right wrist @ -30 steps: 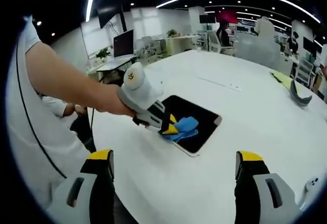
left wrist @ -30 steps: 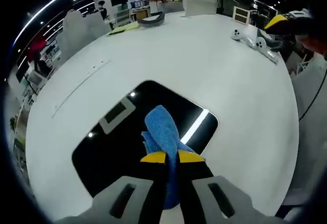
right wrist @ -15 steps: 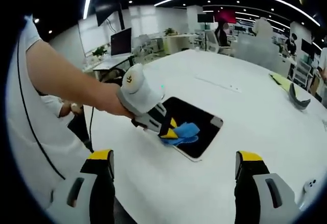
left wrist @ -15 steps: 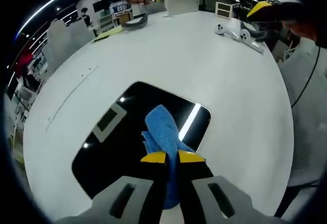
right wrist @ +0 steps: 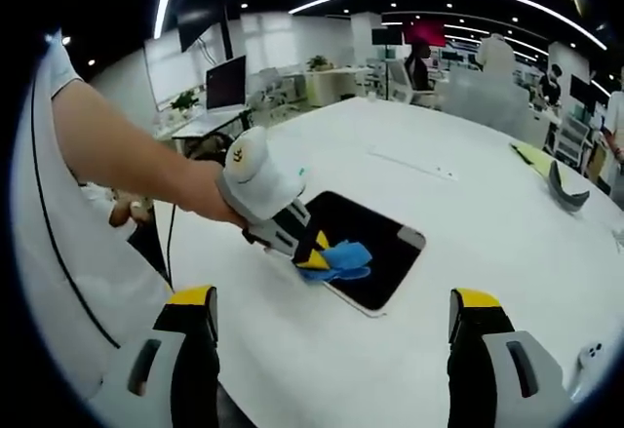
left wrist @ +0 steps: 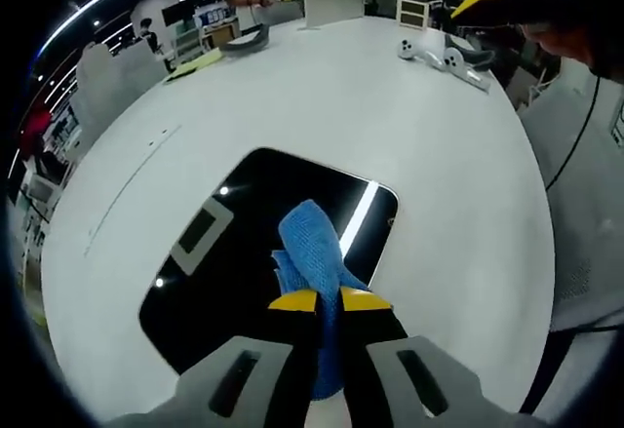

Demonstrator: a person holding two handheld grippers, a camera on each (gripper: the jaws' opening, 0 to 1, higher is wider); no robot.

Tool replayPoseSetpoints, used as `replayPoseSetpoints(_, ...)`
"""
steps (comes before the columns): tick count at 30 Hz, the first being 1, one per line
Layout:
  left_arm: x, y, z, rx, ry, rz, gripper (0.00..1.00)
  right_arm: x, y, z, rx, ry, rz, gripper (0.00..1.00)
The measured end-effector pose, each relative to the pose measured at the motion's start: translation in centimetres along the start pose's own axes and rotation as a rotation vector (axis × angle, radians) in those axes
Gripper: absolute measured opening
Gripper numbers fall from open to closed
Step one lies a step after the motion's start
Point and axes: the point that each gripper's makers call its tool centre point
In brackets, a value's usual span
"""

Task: Wipe the mirror surface with the cleaning cloth until all visible marks leave the cleaned area.

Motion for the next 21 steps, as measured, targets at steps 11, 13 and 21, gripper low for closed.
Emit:
replayPoseSetpoints(11, -1.3, -0.3, -0.6, -0.007, -0.004, -0.016, 0.03, -0.2, 0.2, -0.6, -0.021, -0.003, 0.000, 0.99)
replayPoseSetpoints(13, -1.5, -0.4, -0.6, -0.005, -0.005, -0.014, 0.03, -0.2, 0.2, -0.7, -0.023, 0.003, -0.002, 0.99)
replayPoseSetpoints(21, -3.2, -0.4, -0.7, 0.013, -0.028, 0.003, 0.03, -0.5, 0.1, -0.9, -0.019, 0.035, -0.003, 0.99)
Point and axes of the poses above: the point that each gripper's makers call its tool centre point, and the gripper's own axes: y roughly forward along the fingers, x roughly to its right, z roughly out of its top, and after that the axes turned 3 degrees about x, right-handed
